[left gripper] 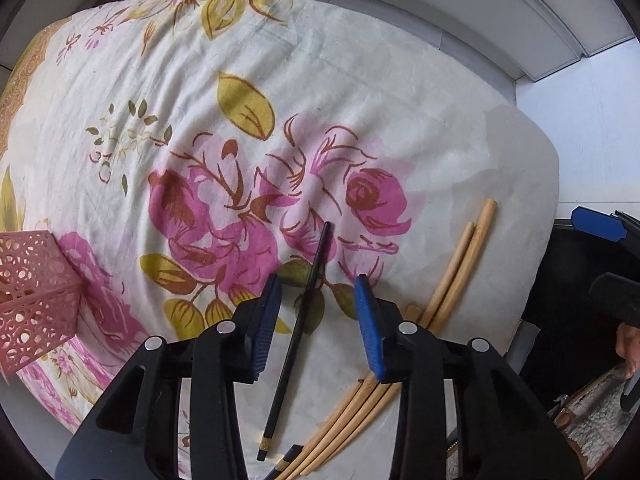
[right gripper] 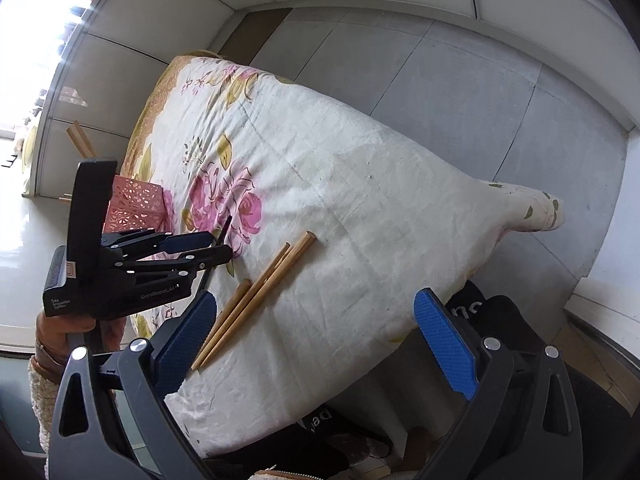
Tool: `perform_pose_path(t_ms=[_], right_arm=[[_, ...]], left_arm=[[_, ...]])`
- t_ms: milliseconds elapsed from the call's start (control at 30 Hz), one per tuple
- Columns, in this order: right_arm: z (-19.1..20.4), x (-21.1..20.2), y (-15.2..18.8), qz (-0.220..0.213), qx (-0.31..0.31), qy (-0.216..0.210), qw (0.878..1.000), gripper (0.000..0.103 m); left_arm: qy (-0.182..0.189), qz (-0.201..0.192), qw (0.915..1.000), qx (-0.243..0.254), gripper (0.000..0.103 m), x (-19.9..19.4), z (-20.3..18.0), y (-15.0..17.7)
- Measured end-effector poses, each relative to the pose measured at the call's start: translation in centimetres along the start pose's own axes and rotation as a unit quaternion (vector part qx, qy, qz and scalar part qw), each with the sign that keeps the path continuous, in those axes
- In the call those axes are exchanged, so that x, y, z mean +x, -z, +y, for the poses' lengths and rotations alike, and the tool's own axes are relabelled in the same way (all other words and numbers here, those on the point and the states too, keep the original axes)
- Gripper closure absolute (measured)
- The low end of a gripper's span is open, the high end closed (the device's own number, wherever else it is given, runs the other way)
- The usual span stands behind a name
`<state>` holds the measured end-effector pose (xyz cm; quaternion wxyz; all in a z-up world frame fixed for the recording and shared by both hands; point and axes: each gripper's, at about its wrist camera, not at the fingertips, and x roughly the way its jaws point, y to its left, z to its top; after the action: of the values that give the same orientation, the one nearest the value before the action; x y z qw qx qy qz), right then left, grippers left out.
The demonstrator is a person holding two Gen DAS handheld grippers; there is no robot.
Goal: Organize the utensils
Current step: 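Grasp the black chopstick with the left tool while the right tool approaches wooden chopsticks, then lift the black chopstick with the left tool while the right tool grasps a wooden chopstick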
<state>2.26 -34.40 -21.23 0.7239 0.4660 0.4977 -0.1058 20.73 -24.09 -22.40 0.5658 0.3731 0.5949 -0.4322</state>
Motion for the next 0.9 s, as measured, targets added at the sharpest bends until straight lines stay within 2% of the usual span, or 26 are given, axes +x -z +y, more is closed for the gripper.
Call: perform_pose_path(t_ms=[33,67,133,267,433,500,533,567,600,633,667,733,833,900], right_arm=[[-0.1,0.2,-0.1,0.006,0.007,-0.001,1.0,0.007],[-0.1,0.5,-0.1,0.012,0.013,-0.002,1.0,0.007],[0.0,1.3,-0.3,0.032,0.025,-0.003,0.999,0.007],[0.7,3.3,-0.6,0.066,0.048,0.006,0.997,0.007],[2.9,4.7,-1.3,0.072,0.061,0.015,0.995,0.01],[4.0,5.0,-1.5,0.07,0.056,0.023,0.996,0.017],[4.5,5.4,-1.5,0.074,0.052,0.032,0.995,0.028],[4.8,5.7,-1.5,0.078,0.05,0.046,0.995,0.048],[5.0,6.2,-1.5,0.089,0.05,0.061,0.993,0.06],[5.1,6.9,-1.5,0.104,0.048,0.077,0.99,0.081],[5.0,7.4,-1.4,0.116,0.048,0.091,0.988,0.086],[5.1,7.4,-1.4,0.112,0.056,0.107,0.986,0.086],[5.7,7.2,-1.6,0.1,0.06,0.119,0.986,0.086],[5.6,7.5,-1.7,0.108,0.079,0.12,0.984,0.085]], left_arm=[[0.005,0.0,1.0,-0.001,0.071,0.1,0.2,0.0],[-0.001,-0.001,1.0,0.0,0.08,0.3,0.1,0.1],[-0.033,-0.002,0.9995,0.001,0.097,0.5,0.4,-0.1],[-0.063,-0.03,0.9976,0.005,0.098,0.5,0.0,0.6],[-0.081,-0.08,0.9915,-0.063,0.099,0.0,2.0,2.7],[-0.071,-0.105,0.9883,-0.085,0.099,-1.0,3.2,4.0],[-0.067,-0.12,0.9862,-0.092,0.099,-1.7,3.6,4.7],[-0.064,-0.133,0.9842,-0.098,0.099,-2.4,3.8,5.2],[-0.062,-0.148,0.9818,-0.102,0.099,-3.1,4.0,5.7],[-0.059,-0.163,0.9791,-0.106,0.099,-3.8,4.1,6.2],[-0.053,-0.179,0.9761,-0.11,0.099,-4.6,4.2,6.6],[-0.045,-0.2,0.9726,-0.11,0.099,-5.9,4.3,7.4],[-0.049,-0.21,0.9716,-0.097,0.099,-7.0,3.7,7.3],[-0.044,-0.219,0.9698,-0.098,0.099,-7.5,3.9,7.7]])
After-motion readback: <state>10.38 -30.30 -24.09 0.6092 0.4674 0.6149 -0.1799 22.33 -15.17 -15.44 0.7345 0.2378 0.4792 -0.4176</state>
